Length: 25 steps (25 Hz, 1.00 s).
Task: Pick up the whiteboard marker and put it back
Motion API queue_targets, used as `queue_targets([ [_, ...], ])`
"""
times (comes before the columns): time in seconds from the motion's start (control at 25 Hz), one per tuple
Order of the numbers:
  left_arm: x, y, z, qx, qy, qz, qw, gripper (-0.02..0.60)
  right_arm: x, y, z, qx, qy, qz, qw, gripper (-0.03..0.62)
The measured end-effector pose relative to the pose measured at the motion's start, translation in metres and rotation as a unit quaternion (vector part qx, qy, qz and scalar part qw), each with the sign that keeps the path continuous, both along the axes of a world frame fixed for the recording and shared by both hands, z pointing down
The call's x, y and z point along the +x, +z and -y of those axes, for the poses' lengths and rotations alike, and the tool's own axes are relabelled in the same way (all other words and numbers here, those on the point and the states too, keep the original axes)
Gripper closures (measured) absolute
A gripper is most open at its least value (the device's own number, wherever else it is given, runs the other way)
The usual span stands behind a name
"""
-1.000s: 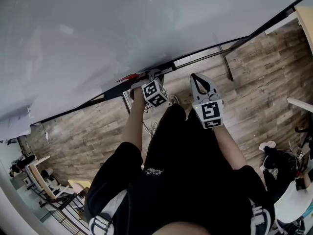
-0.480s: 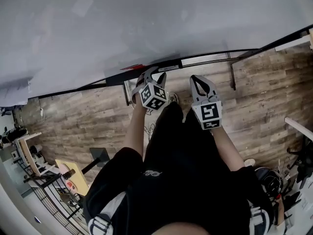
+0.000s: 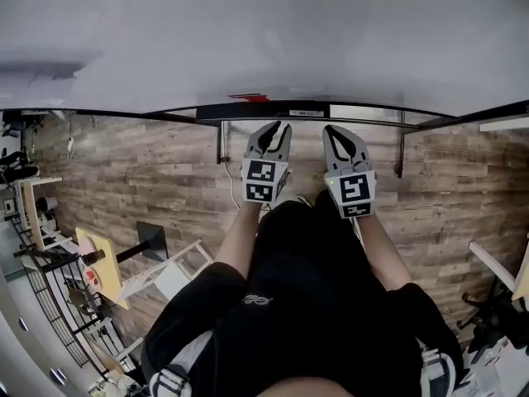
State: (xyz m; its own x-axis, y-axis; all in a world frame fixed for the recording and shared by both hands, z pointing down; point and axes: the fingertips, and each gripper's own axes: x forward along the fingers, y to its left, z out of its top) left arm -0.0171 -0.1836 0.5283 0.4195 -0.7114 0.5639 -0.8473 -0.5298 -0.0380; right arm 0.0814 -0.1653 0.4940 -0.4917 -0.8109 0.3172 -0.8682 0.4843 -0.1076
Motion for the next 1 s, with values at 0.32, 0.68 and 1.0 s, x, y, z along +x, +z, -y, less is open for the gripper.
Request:
queue_targets([
  [0.32,-0.014,-0.041,-0.032,0.066,-0.051,-0.056,0.9949,0.572,-0.031,-0.021,-0.011,0.022,-0.016,0.003,1.0,0.591],
  [0.68,-0.04,-0.071,-0.081,0.1,-0.086,-0.08,0.9881,0.575,-0.057,-0.048,-0.043,0.058,-0.021,-0.009,0.998,0.591],
  [1.0,-0.046,-0.096,-0.139,0.133,-0.095,-0.098,0.9816,0.575,-0.056,-0.071,-0.099,0.083,-0.009,-0.015,0.996,0.592],
])
